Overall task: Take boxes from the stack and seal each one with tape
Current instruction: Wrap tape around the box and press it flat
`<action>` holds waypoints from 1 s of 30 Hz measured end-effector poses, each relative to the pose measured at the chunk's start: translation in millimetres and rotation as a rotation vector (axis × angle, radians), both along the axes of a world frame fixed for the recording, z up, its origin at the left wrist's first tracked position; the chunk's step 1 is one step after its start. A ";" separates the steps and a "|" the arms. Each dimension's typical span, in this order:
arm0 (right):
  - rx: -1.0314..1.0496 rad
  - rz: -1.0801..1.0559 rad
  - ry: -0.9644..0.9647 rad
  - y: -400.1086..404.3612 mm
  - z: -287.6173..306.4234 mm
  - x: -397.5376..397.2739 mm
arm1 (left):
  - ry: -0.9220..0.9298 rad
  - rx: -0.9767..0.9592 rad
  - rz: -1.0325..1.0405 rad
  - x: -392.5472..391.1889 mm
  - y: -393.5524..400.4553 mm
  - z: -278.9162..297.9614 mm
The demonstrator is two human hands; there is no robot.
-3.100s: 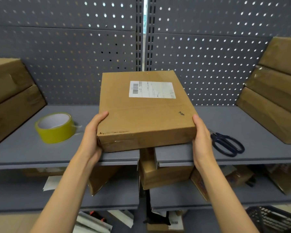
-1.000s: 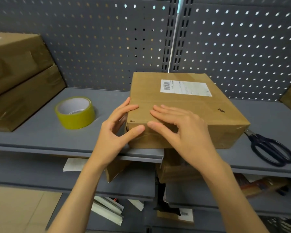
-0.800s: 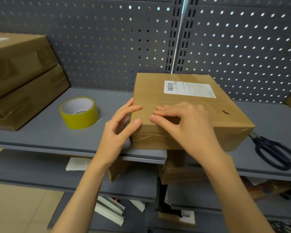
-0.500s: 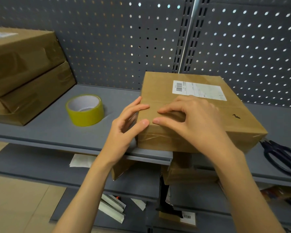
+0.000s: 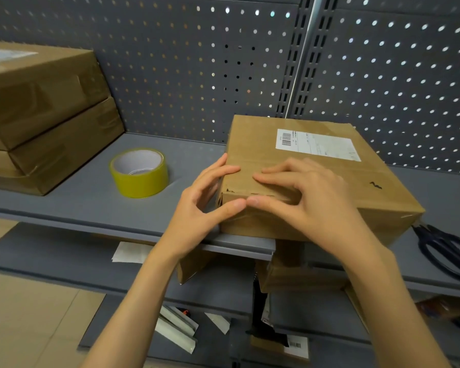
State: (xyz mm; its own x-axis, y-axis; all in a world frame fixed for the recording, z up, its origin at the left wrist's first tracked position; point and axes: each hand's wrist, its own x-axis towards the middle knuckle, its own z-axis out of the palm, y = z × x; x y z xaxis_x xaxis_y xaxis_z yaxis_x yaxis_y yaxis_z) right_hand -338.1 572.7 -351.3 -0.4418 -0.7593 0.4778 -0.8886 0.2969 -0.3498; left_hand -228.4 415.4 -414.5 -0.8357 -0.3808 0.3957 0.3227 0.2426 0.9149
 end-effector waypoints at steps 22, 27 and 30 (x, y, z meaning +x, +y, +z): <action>-0.120 0.013 -0.014 3.5 -13.1 7.9 | -0.073 -0.179 0.201 8.6 6.4 1.8; -0.177 0.024 -0.094 8.2 -10.6 9.8 | -0.114 -0.680 0.452 21.0 5.0 16.2; -0.211 0.005 -0.106 13.6 -11.4 11.2 | -0.124 -0.815 0.548 30.2 0.6 24.3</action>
